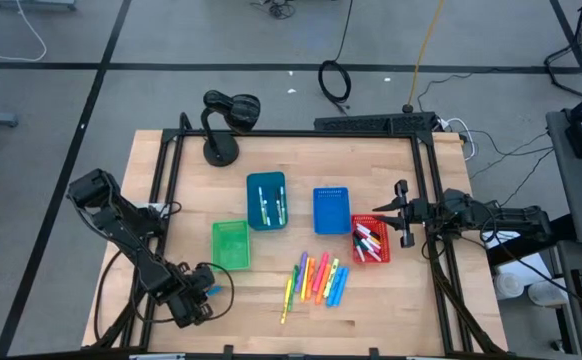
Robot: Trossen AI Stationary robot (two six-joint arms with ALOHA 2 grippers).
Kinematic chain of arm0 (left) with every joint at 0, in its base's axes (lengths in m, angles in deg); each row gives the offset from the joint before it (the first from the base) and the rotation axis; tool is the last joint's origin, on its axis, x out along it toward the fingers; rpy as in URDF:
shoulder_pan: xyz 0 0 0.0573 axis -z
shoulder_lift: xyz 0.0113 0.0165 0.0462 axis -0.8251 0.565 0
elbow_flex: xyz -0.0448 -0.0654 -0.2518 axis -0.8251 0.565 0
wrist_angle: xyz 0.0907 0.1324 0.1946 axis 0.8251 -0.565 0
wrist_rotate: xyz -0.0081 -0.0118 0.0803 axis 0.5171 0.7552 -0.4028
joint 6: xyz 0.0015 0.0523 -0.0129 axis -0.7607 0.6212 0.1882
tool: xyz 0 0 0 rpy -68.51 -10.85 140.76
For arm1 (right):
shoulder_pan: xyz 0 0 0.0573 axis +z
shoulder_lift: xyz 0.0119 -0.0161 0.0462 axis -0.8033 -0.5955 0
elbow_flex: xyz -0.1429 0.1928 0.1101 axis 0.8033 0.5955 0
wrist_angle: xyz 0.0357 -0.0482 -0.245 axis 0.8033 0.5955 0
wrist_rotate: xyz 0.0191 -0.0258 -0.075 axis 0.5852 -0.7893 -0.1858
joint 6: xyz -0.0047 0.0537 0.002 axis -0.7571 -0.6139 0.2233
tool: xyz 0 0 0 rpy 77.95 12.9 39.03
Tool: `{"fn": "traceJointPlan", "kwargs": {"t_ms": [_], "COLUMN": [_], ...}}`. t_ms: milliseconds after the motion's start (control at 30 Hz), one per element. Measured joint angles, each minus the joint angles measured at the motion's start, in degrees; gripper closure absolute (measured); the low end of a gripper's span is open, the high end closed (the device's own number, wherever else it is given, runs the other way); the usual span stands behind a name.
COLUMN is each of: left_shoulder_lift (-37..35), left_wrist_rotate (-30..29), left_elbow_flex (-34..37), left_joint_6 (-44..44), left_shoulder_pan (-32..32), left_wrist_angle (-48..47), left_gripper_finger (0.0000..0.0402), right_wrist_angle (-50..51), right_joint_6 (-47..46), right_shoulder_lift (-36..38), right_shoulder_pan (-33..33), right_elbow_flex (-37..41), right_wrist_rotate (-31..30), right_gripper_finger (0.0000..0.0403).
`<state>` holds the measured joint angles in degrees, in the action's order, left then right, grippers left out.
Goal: Pick & Place Markers
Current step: Put the blue marker pen into the dark blue bin
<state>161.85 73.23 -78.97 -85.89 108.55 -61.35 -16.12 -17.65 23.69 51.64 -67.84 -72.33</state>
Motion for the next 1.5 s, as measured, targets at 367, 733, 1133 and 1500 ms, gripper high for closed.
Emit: {"fn": "traceJointPlan", "kwargs": {"t_ms": [367, 733, 1133, 1500], "left_shoulder_lift": [2.48, 2.54, 0.83, 0.01], "left_wrist_rotate": [1.15, -0.17, -15.1, -29.6], "left_elbow_flex": [1.25, 1.25, -1.61, -9.78], "left_joint_6": [-6.35, -7.9, -1.4, 17.42], "left_shoulder_pan": [-0.07, -0.1, 0.98, -2.46], "left_wrist_angle": [-0.39, 0.21, 5.2, 12.26], "left_gripper_finger": [0.033, 0.0373, 0.0374, 0.0377], "right_wrist_angle": [0.02, 0.04, 0.04, -0.07], "right_joint_6": [0.0, 0.0, 0.0, 0.0], "right_shoulder_lift": [0.0, 0.0, 0.0, 0.02], "right_shoulder_pan": [0.0, 0.0, 0.0, 0.0], "right_elbow_flex": [0.0, 0.0, 0.0, 0.0], "right_wrist_rotate": [-0.01, -0.02, -0.01, 0.0], "right_gripper_finger": [0.0332, 0.0332, 0.0332, 0.0332]}}
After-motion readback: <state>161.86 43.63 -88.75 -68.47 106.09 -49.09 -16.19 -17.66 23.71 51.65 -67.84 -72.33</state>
